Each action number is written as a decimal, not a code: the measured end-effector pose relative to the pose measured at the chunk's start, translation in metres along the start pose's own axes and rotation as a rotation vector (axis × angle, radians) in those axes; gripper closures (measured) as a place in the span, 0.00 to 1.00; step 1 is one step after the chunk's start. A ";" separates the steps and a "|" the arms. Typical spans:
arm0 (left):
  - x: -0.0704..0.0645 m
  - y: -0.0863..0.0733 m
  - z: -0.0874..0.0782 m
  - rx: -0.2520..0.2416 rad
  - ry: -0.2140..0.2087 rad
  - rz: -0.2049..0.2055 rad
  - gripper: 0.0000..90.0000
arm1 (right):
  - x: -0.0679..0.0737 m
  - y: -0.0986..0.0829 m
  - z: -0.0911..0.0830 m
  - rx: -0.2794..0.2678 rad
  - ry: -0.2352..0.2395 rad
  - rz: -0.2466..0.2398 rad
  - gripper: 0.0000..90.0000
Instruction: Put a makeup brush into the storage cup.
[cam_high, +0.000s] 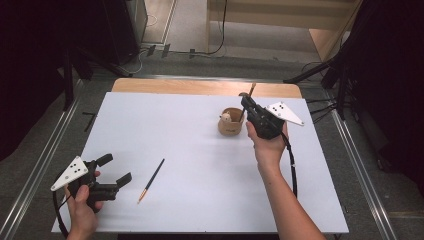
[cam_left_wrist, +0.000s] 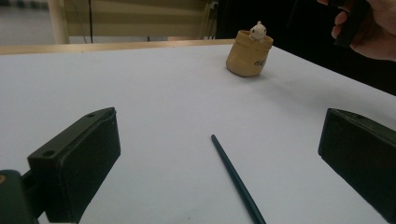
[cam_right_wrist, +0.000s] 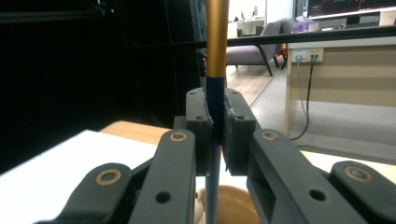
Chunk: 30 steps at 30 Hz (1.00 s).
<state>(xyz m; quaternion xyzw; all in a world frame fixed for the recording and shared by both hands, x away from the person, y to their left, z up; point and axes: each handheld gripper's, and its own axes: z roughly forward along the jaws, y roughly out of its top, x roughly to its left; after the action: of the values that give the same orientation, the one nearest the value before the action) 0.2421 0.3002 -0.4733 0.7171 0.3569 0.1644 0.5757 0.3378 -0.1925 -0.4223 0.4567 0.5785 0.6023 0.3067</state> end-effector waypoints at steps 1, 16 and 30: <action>0.000 0.000 0.000 -0.001 0.001 0.000 0.00 | -0.002 -0.001 0.001 -0.004 -0.004 0.006 0.94; -0.001 0.000 0.001 -0.001 0.002 0.009 0.00 | -0.018 -0.017 0.020 0.007 -0.011 0.038 0.94; -0.004 0.001 0.000 -0.006 0.011 0.028 0.00 | -0.015 -0.040 0.037 0.088 -0.026 -0.007 0.94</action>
<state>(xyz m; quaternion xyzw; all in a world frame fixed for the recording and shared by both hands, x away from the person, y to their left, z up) 0.2400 0.2975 -0.4718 0.7192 0.3497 0.1774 0.5736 0.3711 -0.1842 -0.4674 0.4754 0.6020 0.5692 0.2959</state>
